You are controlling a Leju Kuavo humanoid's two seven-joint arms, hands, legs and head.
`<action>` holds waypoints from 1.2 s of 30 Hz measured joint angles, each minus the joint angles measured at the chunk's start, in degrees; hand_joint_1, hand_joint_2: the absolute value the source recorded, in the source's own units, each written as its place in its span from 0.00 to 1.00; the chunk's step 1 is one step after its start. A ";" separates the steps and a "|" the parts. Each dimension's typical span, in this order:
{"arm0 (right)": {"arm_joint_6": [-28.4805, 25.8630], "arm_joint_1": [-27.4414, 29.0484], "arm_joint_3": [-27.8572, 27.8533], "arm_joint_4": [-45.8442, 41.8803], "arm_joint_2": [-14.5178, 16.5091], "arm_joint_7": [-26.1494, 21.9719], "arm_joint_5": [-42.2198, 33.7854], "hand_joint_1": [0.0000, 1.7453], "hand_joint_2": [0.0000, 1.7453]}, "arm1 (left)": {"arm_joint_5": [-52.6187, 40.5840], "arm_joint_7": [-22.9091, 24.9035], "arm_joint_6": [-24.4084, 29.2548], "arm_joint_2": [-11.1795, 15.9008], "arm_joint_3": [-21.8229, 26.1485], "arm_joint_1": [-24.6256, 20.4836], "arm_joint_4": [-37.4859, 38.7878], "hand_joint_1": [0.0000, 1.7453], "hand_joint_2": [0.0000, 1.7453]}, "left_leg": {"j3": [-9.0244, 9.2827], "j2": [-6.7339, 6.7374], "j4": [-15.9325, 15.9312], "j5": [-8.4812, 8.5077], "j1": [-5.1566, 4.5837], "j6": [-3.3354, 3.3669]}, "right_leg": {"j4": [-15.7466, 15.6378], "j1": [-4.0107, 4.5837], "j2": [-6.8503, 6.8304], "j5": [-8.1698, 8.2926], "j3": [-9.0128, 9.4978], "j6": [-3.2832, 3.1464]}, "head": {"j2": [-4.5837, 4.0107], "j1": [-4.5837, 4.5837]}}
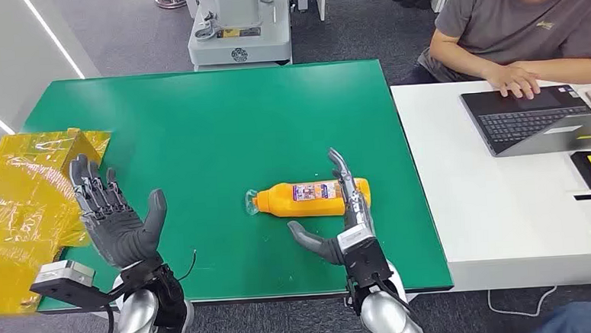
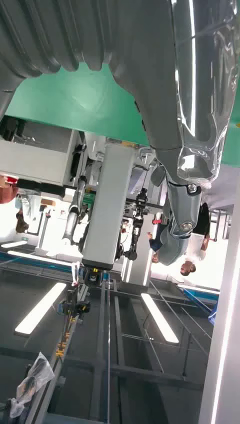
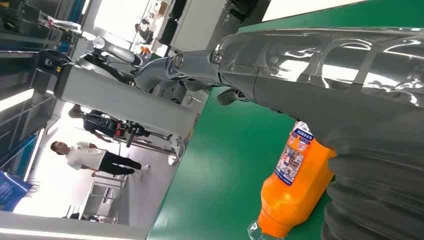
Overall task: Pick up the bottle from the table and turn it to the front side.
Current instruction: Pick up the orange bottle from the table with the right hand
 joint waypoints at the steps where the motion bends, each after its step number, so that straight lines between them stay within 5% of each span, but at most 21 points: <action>1: -0.10 -0.02 0.00 0.00 0.00 0.01 0.17 0.00 1.00 | 0.06 0.00 0.04 0.01 -0.03 0.00 0.03 0.00 1.00 | 0.00 0.00 0.00 0.00 0.00 0.00 | 0.00 0.00 0.00 0.00 0.00 0.00 | 0.00 0.00; 7: -1.49 -2.32 -0.13 -0.06 -0.45 1.50 6.26 0.00 1.00 | 0.31 -0.06 0.12 0.17 -0.31 -0.11 0.38 0.00 1.00 | 0.00 0.02 0.01 0.00 0.00 0.00 | 0.01 0.00 0.06 0.01 -0.01 0.00 | 0.00 0.01; 18: 2.13 -15.94 -2.58 3.75 -4.14 10.26 22.46 0.00 1.00 | -0.37 0.64 -2.90 -0.46 -1.67 -1.94 1.43 0.00 1.00 | 0.01 0.04 0.04 0.03 -0.01 0.01 | 0.01 -0.01 0.08 0.06 0.00 0.01 | 0.00 0.01; 21: 6.53 -19.99 -2.38 6.92 -5.82 12.11 25.90 0.00 1.00 | -0.51 0.82 -4.27 -0.49 -2.45 -2.51 2.11 0.00 1.00 | 0.00 0.03 0.04 0.03 -0.01 0.01 | 0.02 -0.01 0.09 0.06 -0.01 0.01 | 0.00 0.01; 27: 27.36 -31.89 1.73 18.76 -10.01 11.24 28.53 0.00 1.00 | -0.57 1.36 -7.09 -0.49 -3.63 -4.49 3.52 0.00 1.00 | 0.00 -0.03 0.07 0.08 0.00 0.01 | 0.03 -0.01 0.01 0.10 0.00 0.04 | 0.00 -0.01; 32: 32.79 -37.45 4.87 25.62 -11.64 10.66 28.10 0.00 1.00 | -0.56 2.20 -7.81 -0.48 -4.06 -5.49 4.20 0.00 1.00 | -0.01 -0.01 0.07 0.08 -0.01 0.00 | 0.04 -0.01 0.06 0.10 -0.01 0.05 | 0.00 0.01; 36: 42.06 -42.05 9.34 31.82 -12.20 10.66 24.27 0.00 1.00 | -0.76 3.86 -8.31 -0.48 -4.28 -6.13 4.29 0.00 1.00 | -0.01 0.01 0.06 0.07 -0.01 0.00 | 0.04 -0.01 0.08 0.10 -0.02 0.05 | 0.00 0.00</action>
